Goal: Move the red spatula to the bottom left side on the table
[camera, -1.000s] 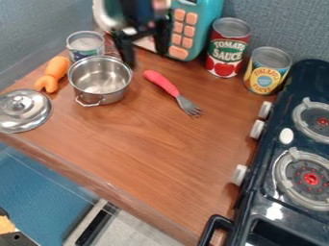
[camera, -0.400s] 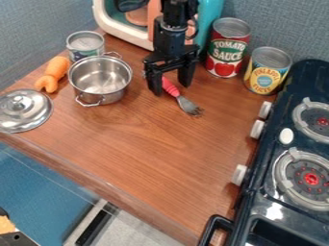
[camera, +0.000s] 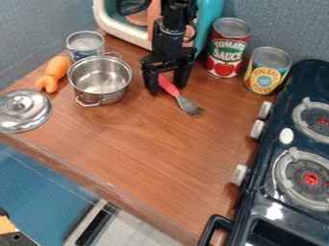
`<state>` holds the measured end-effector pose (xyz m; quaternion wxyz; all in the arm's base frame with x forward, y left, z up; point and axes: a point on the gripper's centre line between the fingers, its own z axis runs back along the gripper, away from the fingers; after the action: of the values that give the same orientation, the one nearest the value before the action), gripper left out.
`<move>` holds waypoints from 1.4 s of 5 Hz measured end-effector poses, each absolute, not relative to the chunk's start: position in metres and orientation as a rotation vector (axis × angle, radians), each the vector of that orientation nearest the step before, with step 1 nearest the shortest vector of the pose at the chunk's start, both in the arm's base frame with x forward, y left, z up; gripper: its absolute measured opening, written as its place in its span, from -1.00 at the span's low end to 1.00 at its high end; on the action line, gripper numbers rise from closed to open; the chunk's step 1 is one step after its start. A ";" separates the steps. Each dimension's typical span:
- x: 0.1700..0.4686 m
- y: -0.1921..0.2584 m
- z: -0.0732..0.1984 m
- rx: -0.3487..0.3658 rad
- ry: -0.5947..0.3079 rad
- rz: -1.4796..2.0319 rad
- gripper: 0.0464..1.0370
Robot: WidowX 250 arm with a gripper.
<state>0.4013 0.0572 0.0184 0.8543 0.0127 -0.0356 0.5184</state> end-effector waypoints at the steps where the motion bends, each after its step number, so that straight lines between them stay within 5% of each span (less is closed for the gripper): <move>1: 0.401 0.060 0.018 0.103 -0.123 1.096 0.23; 2: 0.403 0.059 0.018 0.102 -0.130 1.025 -0.27; 4: 0.401 0.052 0.019 0.075 -0.128 0.919 -0.30; 7: 0.354 0.033 0.081 -0.085 -0.170 0.949 -0.30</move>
<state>0.3544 0.0334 0.0810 0.8851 -0.0409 -0.0819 0.4563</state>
